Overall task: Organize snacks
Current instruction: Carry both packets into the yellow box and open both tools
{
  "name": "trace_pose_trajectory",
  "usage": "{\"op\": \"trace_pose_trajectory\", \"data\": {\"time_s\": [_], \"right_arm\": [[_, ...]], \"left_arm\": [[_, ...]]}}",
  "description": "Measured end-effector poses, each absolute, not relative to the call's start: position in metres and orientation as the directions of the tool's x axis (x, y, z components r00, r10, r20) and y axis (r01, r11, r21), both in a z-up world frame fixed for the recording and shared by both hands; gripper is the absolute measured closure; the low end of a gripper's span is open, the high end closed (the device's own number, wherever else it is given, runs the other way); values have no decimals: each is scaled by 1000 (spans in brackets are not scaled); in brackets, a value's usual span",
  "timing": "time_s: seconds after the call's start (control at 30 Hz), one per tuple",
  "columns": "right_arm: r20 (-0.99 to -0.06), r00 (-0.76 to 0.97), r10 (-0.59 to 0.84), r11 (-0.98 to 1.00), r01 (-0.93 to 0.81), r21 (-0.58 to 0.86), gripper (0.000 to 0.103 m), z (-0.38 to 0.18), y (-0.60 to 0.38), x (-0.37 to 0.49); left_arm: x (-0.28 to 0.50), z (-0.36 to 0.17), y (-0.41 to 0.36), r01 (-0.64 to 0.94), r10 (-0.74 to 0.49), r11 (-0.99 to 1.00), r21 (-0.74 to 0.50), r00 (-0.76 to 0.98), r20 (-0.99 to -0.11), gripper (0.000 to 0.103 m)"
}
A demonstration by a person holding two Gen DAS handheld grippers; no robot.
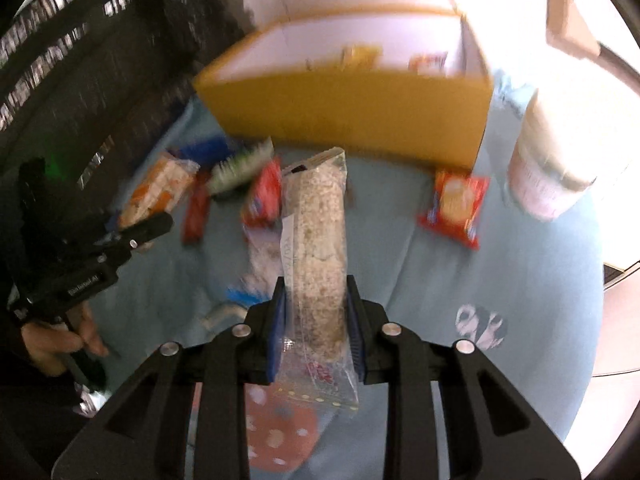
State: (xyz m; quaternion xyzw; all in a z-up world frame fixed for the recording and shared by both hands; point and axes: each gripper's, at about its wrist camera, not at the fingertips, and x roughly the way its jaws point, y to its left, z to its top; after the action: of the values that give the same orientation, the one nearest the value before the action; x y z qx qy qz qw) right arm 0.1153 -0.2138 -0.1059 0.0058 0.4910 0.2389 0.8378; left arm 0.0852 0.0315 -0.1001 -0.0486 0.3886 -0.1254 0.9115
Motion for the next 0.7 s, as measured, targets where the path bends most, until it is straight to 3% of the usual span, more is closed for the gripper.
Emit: {"op": "trace_pose_trajectory", "data": {"time_s": [0.27,0.5,0.53,0.57,0.63,0.7], "right_arm": [[-687,570,450,884,-392,254,75,6,-222,158],[-639,659,396,908,-383,168,75,84,-207,223],[-641,662,389,911,-377,164,74,88,-205,233],[-641,667,380,916,-370,158,73,91,-203,241],[-676,665,317,938,-325,120,56,86,-200,263],[-690,672,269,954,-285,94,52,85,-199,273]], "left_arm": [[138,3,16,196,-279,959,-205,783,-555,56],[214,74,10,175,-227,974,-147,814,-535,56],[226,78,9,165,-211,977,-134,811,-545,51],[239,79,9,155,-195,981,-118,804,-562,30],[262,75,8,134,-156,988,-83,778,-609,5],[271,76,9,115,-120,992,-49,778,-617,5]]}}
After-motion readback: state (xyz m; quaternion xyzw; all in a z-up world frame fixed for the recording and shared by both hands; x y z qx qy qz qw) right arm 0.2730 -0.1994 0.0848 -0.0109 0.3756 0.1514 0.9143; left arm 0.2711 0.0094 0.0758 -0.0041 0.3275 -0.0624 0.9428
